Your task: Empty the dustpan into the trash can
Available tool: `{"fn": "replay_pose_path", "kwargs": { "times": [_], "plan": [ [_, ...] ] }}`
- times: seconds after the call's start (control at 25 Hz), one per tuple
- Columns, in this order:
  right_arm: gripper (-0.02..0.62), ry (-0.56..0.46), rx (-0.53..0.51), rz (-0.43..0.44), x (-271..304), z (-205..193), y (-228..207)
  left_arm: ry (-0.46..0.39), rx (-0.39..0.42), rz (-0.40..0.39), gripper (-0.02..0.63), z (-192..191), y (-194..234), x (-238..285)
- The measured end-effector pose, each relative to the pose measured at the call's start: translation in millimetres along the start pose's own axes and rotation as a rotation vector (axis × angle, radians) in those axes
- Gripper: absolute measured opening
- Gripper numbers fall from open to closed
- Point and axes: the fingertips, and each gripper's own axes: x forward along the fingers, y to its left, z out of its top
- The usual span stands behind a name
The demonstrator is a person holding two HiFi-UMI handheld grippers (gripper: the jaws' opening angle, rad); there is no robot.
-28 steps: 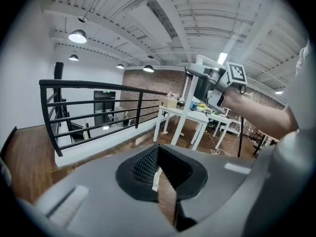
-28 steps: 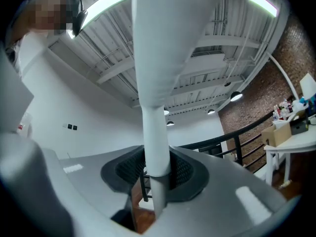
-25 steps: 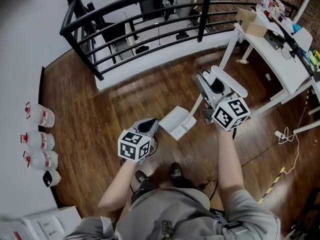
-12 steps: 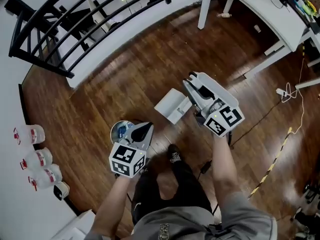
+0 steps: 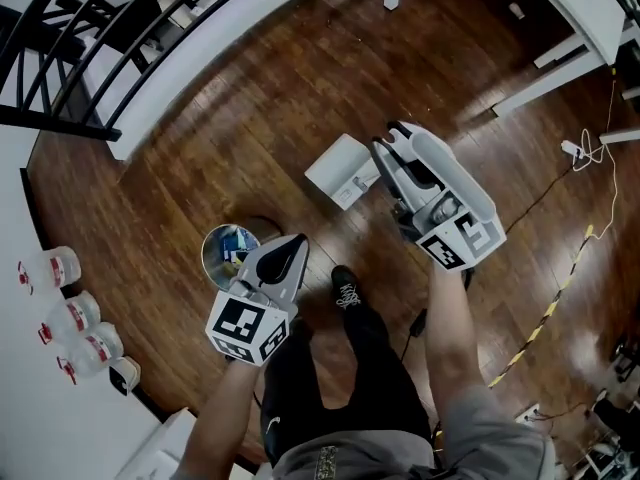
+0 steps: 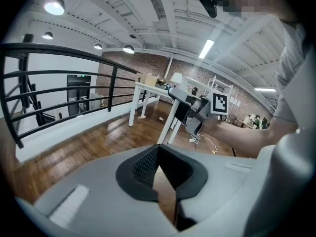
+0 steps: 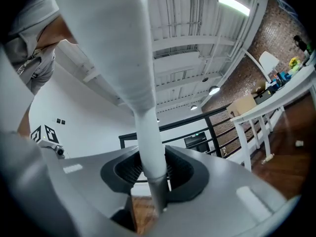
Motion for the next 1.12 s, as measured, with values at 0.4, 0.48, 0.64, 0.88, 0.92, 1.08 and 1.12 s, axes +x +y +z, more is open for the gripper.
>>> {"fn": "replay_pose_path", "kwargs": {
  "times": [0.4, 0.48, 0.64, 0.88, 0.92, 1.08, 1.12],
  "plan": [
    [0.128, -0.073, 0.071, -0.17, -44, -18, -22, -0.026, -0.041, 0.006, -0.012, -10, -1, 30],
    [0.146, -0.103, 0.107, -0.233, -57, -21, -24, -0.025, -0.046, 0.001, -0.012, -10, -4, 26],
    [0.179, -0.18, 0.146, -0.386, -77, -18, -34, -0.029, -0.048, -0.006, -0.012, -10, -7, 19],
    [0.186, -0.108, 0.114, -0.493, -77, -29, -12, -0.027, -0.05, -0.028, -0.012, -13, -7, -4],
    [0.187, -0.085, 0.114, -0.499, -76, -32, -6, -0.029, -0.048, -0.031, -0.012, -11, -7, -9],
    [0.202, -0.024, 0.133, -0.558, -78, -44, 12, -0.044, -0.037, -0.04, -0.012, 1, -2, -30],
    [0.238, -0.008, 0.137, -0.58, -78, -49, 15, -0.047, -0.038, -0.044, -0.012, 4, 2, -36]
  ]
}}
